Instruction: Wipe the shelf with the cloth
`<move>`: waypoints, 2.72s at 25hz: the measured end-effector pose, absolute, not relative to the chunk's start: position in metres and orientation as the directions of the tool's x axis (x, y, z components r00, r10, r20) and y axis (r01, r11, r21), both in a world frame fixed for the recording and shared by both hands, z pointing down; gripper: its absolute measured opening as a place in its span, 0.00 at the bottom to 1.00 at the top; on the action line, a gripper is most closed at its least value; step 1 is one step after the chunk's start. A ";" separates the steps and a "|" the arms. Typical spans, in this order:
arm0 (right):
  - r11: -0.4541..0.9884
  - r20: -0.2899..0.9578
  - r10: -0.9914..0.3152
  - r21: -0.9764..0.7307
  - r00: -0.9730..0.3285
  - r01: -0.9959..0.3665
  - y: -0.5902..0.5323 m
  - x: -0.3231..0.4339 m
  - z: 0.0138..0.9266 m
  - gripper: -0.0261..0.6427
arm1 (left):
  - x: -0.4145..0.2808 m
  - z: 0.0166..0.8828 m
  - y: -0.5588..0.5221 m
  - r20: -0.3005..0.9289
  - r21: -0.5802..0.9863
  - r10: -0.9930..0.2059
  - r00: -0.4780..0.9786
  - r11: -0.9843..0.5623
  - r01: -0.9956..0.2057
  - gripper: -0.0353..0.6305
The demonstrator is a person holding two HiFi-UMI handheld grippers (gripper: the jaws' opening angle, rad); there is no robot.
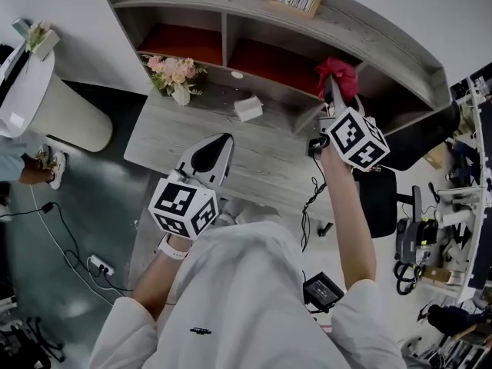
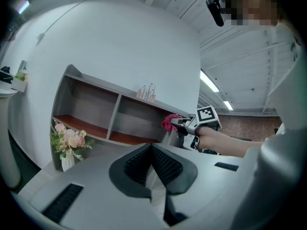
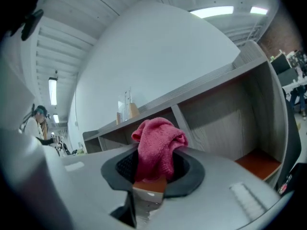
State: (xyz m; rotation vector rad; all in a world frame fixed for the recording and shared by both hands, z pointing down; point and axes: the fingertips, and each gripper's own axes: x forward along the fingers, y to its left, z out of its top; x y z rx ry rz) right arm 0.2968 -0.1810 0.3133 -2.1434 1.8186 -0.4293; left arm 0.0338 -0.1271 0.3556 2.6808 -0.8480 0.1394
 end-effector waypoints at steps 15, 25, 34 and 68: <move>-0.032 0.033 -0.999 -0.183 0.027 -0.983 -0.179 0.264 0.305 0.21 | 0.034 0.350 -0.124 0.177 0.276 -0.522 0.834 -0.787 -0.552 0.06; -0.217 0.089 -0.976 -0.467 0.198 -0.857 -0.220 0.317 0.309 0.21 | 0.031 0.353 -0.125 0.181 0.289 -0.512 0.840 -0.789 -0.543 0.06; -0.257 0.076 -0.961 -0.595 0.265 -0.762 -0.235 0.329 0.298 0.21 | 0.036 0.357 -0.131 0.175 0.312 -0.516 0.839 -0.779 -0.544 0.06; -0.006 0.042 -0.999 -0.028 0.005 -1.000 -0.053 0.203 0.321 0.21 | 0.035 0.349 -0.122 0.168 0.263 -0.520 0.837 -0.795 -0.546 0.06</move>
